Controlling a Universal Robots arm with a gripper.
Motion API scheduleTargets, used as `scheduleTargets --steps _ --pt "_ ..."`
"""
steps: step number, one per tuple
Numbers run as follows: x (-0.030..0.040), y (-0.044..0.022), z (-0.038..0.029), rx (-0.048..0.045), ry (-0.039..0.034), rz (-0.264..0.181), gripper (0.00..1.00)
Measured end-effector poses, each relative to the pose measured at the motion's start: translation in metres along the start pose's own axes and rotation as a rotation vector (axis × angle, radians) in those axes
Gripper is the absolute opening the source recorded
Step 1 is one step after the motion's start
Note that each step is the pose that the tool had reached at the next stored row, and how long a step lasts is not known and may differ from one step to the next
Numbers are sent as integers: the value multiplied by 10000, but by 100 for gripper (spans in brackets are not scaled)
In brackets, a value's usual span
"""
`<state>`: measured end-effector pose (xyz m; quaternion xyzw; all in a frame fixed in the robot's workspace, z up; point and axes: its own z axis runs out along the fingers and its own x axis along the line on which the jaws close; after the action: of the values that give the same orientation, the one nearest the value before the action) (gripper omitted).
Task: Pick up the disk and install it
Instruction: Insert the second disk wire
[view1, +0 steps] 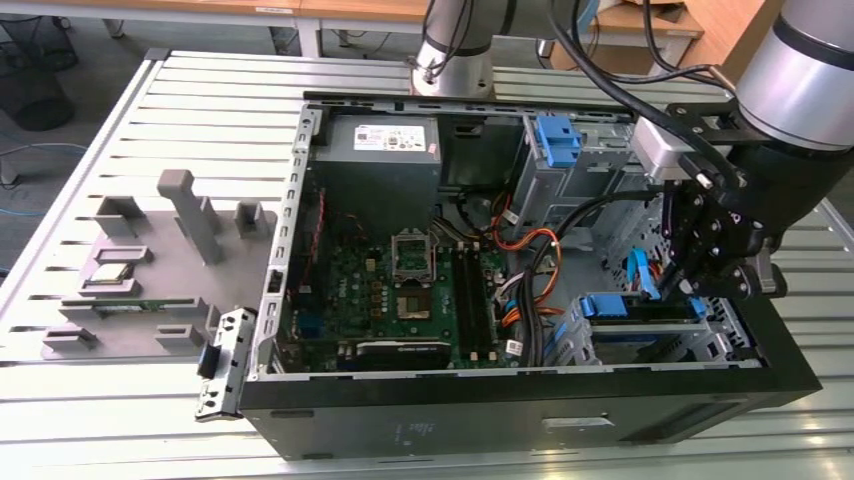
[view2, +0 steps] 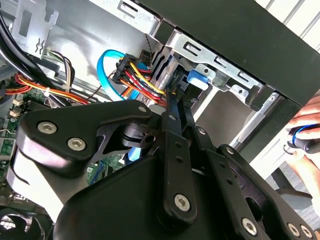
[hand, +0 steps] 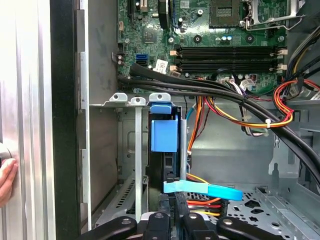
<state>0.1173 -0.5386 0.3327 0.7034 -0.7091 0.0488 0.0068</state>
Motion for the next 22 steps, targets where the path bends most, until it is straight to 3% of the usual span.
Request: scheduleTargets --steps 15,22 --pt "7 -2 -30 1 -5 1 16" --pt "13 -1 -26 0 -88 6 16"
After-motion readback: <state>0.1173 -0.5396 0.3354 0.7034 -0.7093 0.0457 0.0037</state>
